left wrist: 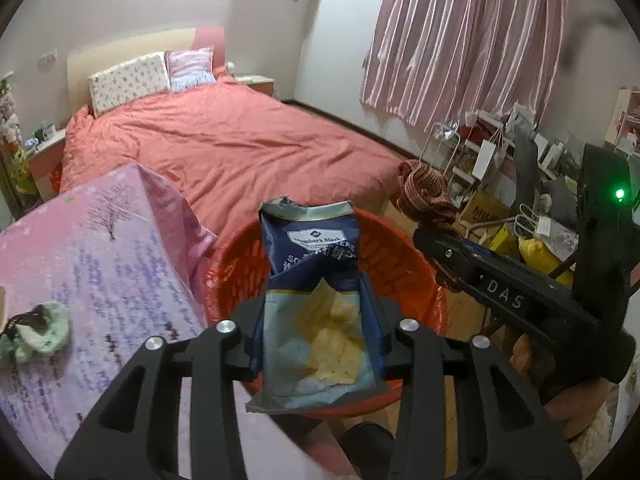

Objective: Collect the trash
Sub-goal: 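Carry the checkered cloth with the right gripper while the left carries the snack bag, dropping both into the basket, then move both grippers back over the remaining items on the bed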

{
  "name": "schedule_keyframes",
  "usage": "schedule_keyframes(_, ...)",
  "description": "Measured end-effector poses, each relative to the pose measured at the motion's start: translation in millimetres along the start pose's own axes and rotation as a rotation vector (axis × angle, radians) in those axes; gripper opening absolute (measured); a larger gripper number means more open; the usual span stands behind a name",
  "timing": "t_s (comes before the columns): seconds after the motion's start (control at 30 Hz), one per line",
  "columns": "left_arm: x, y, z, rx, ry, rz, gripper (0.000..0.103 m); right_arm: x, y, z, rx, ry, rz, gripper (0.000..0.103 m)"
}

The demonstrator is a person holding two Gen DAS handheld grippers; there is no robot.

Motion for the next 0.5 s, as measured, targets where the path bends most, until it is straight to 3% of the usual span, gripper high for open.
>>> schedule_keyframes(0.17,24,-12,10,-0.026,-0.046,-0.025,0.061,11,11,5,0.018,-0.028,0.001,0.051)
schedule_keyframes(0.5,14,-54,28,-0.06,-0.06,-0.124,0.072,12,-1,14,-0.03,-0.054,0.015,0.064)
Point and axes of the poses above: each gripper's, at about its wrist camera, not at the fingertips, and x roughly the way its jaws point, y to its right, z to its underside, the point moved 4 cm from there along x, roughly the way its jaws point
